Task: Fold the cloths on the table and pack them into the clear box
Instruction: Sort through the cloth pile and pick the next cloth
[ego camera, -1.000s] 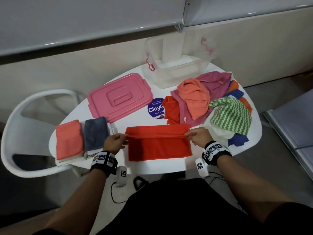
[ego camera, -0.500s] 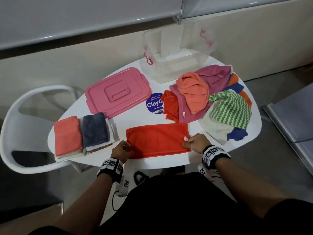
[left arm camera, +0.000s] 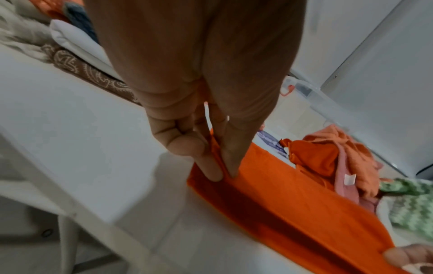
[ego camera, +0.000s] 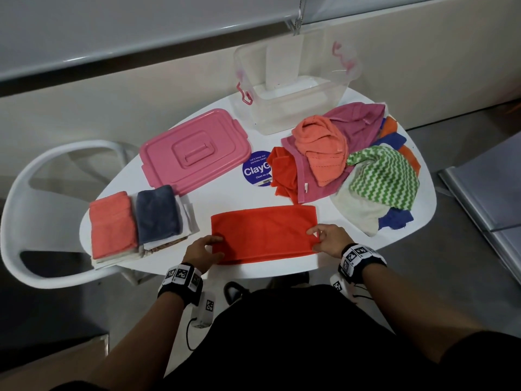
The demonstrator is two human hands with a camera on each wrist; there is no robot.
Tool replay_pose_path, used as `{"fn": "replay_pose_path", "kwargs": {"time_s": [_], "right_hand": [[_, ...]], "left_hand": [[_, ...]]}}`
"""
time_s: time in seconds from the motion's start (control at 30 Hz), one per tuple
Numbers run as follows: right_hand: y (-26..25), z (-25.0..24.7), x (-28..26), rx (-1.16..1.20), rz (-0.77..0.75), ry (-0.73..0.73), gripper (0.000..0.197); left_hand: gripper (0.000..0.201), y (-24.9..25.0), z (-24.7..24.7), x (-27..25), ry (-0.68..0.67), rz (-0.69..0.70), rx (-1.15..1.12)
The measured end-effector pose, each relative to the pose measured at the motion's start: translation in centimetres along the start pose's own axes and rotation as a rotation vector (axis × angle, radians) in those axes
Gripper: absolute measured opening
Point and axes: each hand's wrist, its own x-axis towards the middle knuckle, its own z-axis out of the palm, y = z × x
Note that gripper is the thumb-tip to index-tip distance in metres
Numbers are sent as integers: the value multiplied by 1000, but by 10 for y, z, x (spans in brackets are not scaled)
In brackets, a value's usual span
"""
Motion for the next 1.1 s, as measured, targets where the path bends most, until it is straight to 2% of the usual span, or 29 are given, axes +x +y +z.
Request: {"fn": "replay_pose_path", "kwargs": {"time_s": [0.23, 0.33, 0.43, 0.5, 0.57, 0.6, 0.63, 0.67, 0.73, 0.8, 0.83, 0.9, 1.0, 1.1], "right_hand": [[-1, 1, 2, -71, 3, -68, 61], [-1, 0, 3, -27, 30, -70, 67], [-5, -2, 1, -111, 89, -79, 66], [-11, -5, -1, -147, 115, 27, 48], [-16, -5, 1, -183, 33, 293, 29], [-21, -5, 2, -203, -34, 417, 25], [-26, -3, 5, -222, -95, 498, 23], [-33, 0, 8, -239, -146, 527, 22], [-47, 11, 16, -284, -247, 440, 29], [-59, 24, 22, -363, -310, 227, 55], [-61, 31, 25, -411, -312, 133, 66], [-60, 39, 27, -476, -264, 49, 80], [-45, 36, 24, -468, -177, 82, 90], [-25, 26, 23, -480, -108, 82, 106]], "left_hand": [[63, -11, 10, -1, -16, 161, 157], [70, -14, 13, -1, -8, 178, 185], [73, -12, 13, 0, -14, 152, 257], [67, -6, 11, -2, 66, 124, 377], [49, 4, 10, -3, 265, 179, 438], [42, 10, 10, -2, 343, 233, 437], [40, 17, 11, 1, 372, 296, 432], [41, 25, 13, 5, 339, 359, 428], [48, 39, 23, 15, 178, 457, 428], [57, 48, 36, 23, 11, 443, 522], [64, 50, 42, 26, -23, 408, 595], [75, 49, 48, 28, -9, 317, 662], [87, 43, 45, 28, 34, 207, 628], [92, 33, 38, 29, 49, 172, 617]]}}
